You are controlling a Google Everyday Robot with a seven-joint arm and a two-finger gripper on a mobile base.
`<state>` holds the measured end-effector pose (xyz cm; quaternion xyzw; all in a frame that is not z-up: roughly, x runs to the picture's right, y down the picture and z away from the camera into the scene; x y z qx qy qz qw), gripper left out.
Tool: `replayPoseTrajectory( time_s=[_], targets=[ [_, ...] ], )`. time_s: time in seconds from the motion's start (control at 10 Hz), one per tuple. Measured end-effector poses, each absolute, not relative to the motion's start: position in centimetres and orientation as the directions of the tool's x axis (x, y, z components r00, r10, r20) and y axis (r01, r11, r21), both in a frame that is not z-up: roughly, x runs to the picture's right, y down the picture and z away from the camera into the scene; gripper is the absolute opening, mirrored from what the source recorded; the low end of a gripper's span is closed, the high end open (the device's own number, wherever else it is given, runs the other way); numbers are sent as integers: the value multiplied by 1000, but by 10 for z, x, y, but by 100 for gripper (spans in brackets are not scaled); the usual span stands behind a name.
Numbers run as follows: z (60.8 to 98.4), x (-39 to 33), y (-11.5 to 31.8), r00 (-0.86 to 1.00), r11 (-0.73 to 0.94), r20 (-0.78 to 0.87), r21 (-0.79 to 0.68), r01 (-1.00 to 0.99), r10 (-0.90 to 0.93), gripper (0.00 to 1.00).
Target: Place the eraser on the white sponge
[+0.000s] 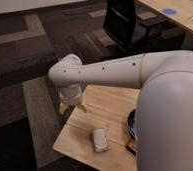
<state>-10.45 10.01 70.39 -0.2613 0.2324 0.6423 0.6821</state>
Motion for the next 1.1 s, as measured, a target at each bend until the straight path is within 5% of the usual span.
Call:
replayPoseTrajectory(
  time_s=[1.1],
  targets=[
    [699,-78,106,41,29,-656,-30,-999,754,65]
  ],
)
